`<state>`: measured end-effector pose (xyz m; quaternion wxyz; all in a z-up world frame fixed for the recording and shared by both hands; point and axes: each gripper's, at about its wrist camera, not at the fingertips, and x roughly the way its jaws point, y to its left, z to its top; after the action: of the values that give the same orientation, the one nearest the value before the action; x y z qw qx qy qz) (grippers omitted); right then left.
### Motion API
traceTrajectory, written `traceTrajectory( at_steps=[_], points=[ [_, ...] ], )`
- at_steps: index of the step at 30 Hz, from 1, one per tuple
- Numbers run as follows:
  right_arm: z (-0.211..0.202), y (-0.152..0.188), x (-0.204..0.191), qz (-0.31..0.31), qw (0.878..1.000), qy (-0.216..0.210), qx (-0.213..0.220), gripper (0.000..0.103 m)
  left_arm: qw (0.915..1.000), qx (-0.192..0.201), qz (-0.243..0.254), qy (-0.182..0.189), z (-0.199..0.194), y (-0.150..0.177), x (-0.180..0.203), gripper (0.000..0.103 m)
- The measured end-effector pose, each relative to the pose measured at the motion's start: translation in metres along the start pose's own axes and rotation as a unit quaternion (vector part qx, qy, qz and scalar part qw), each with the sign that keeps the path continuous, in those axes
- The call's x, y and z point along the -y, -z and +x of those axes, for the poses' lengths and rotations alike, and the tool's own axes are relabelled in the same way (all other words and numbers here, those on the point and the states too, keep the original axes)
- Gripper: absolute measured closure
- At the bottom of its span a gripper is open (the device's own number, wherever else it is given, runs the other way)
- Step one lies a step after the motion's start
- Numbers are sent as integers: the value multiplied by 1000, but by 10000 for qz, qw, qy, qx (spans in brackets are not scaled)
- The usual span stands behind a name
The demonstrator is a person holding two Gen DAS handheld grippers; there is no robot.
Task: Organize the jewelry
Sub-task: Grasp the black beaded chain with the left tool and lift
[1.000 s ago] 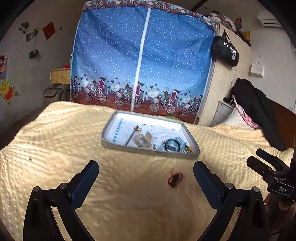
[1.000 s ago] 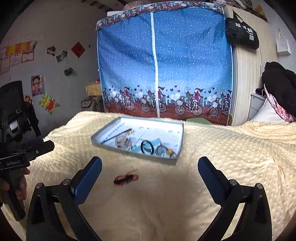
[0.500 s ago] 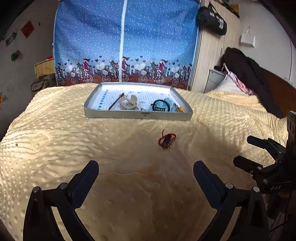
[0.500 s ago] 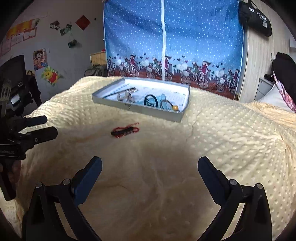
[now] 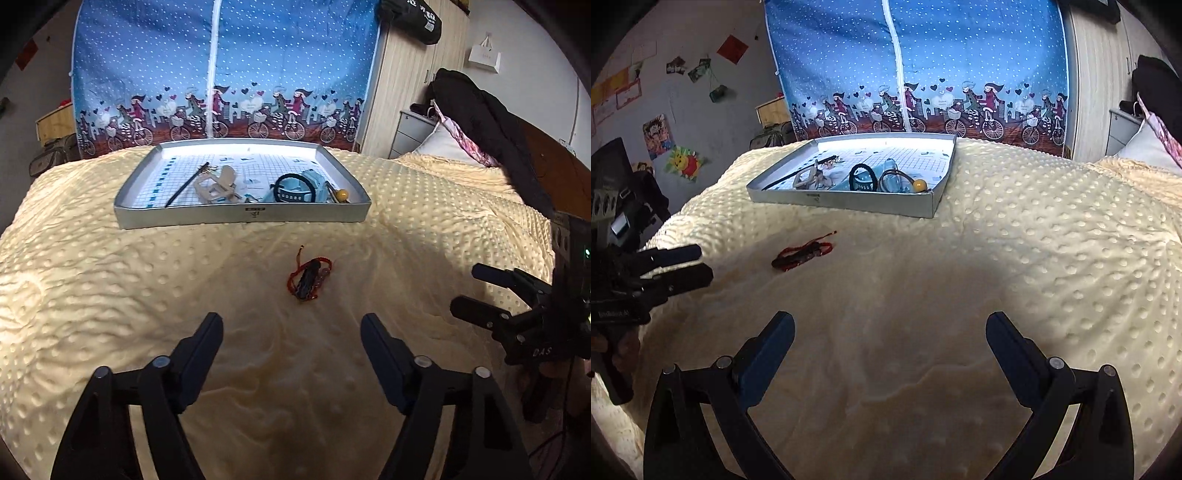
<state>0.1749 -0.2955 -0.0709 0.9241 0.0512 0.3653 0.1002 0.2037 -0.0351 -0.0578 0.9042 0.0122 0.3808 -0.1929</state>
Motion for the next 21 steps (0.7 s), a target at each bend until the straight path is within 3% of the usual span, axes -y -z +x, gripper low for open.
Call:
traceTrajectory(
  at_steps=[4,6,9,18,21],
  points=[
    [26,-17,0,-131,9991,-387,-121,2,9994,-227,119,213,19,-7,6,60],
    [38,-28,-5,-307,9982,-498,-148,11,9992,-269,132,268,27,-12,7,66],
    [52,-39,-12,-506,9968,-588,-178,30,9989,-310,148,333,37,-20,8,71],
    [79,-45,-8,-368,9942,-961,-326,60,9949,-664,646,394,70,-39,22,87],
    [83,-44,-7,-307,9937,-1023,-344,64,9936,-833,702,287,83,-43,23,89]
  ],
)
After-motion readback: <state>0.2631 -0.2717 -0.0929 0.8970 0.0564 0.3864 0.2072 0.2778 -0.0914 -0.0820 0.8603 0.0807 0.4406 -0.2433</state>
